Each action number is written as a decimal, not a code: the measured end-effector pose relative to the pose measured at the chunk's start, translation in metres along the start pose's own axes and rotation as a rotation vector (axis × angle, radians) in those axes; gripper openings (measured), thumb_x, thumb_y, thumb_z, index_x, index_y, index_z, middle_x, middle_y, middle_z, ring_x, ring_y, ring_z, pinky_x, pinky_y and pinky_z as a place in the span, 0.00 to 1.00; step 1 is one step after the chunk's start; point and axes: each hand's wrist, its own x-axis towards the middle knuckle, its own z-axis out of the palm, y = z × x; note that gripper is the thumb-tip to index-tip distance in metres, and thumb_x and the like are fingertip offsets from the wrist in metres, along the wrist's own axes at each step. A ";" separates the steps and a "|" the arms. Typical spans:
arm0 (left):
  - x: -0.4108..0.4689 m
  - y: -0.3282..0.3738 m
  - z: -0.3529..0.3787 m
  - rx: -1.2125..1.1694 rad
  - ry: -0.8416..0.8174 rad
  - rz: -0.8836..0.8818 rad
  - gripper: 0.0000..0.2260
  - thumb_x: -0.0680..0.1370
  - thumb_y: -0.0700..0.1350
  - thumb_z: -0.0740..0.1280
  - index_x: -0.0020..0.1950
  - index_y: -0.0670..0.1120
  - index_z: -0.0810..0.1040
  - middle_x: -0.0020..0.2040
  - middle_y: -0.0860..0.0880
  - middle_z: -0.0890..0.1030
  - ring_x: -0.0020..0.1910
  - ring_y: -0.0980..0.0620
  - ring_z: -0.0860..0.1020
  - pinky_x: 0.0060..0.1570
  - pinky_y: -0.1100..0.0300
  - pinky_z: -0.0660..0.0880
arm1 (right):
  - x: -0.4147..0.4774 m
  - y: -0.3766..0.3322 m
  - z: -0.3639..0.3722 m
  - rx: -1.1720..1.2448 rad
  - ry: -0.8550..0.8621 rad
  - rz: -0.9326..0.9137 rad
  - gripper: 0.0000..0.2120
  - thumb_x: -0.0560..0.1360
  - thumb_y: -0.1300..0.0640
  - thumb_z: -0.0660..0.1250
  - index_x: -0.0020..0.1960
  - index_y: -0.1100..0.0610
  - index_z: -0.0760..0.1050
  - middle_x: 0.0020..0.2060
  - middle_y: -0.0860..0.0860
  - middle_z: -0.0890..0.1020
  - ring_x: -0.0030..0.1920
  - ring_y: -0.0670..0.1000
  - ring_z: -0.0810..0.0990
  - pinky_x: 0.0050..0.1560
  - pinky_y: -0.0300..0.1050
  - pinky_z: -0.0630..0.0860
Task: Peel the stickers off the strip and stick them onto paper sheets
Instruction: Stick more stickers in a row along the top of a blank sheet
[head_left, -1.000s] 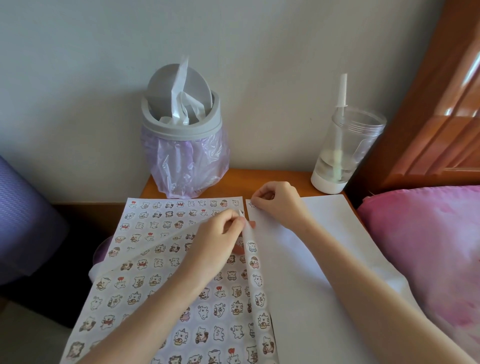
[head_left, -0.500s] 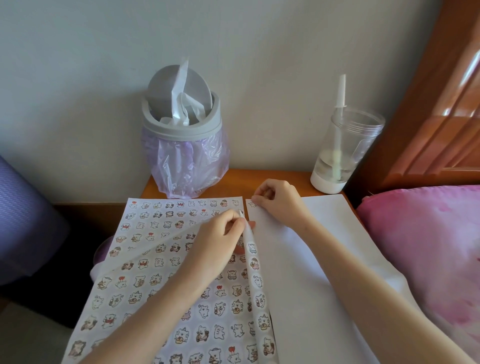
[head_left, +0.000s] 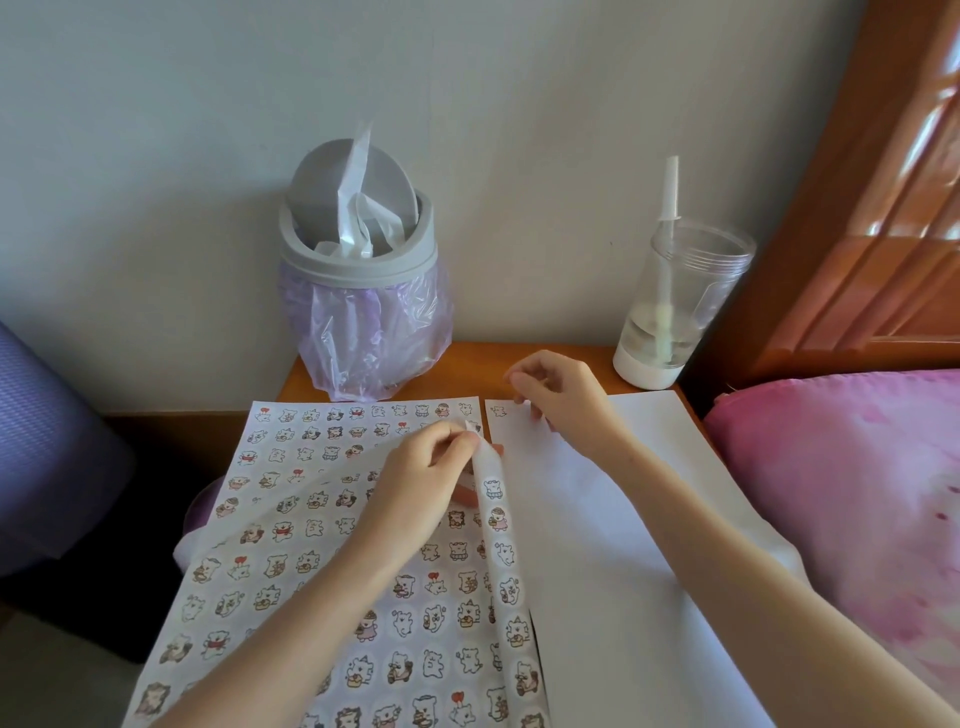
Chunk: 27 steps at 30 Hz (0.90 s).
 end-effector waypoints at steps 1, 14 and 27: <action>0.000 0.000 -0.001 -0.023 0.023 0.002 0.10 0.80 0.46 0.60 0.48 0.47 0.80 0.44 0.53 0.84 0.38 0.62 0.81 0.37 0.73 0.74 | -0.007 -0.008 -0.002 0.030 -0.013 -0.024 0.04 0.78 0.56 0.63 0.48 0.53 0.76 0.37 0.47 0.79 0.33 0.43 0.75 0.28 0.27 0.68; -0.003 0.011 -0.004 -0.187 0.159 0.101 0.09 0.79 0.44 0.62 0.46 0.43 0.80 0.40 0.47 0.83 0.35 0.60 0.81 0.30 0.71 0.75 | -0.074 -0.038 -0.007 0.339 -0.163 0.061 0.04 0.72 0.63 0.71 0.45 0.58 0.76 0.36 0.50 0.85 0.35 0.48 0.83 0.36 0.42 0.80; 0.000 0.010 -0.003 -0.273 0.015 0.013 0.13 0.78 0.47 0.63 0.42 0.39 0.81 0.33 0.46 0.79 0.32 0.54 0.77 0.30 0.63 0.76 | -0.072 -0.035 0.000 0.415 -0.023 0.034 0.02 0.70 0.68 0.71 0.43 0.64 0.80 0.36 0.55 0.84 0.32 0.46 0.83 0.34 0.36 0.78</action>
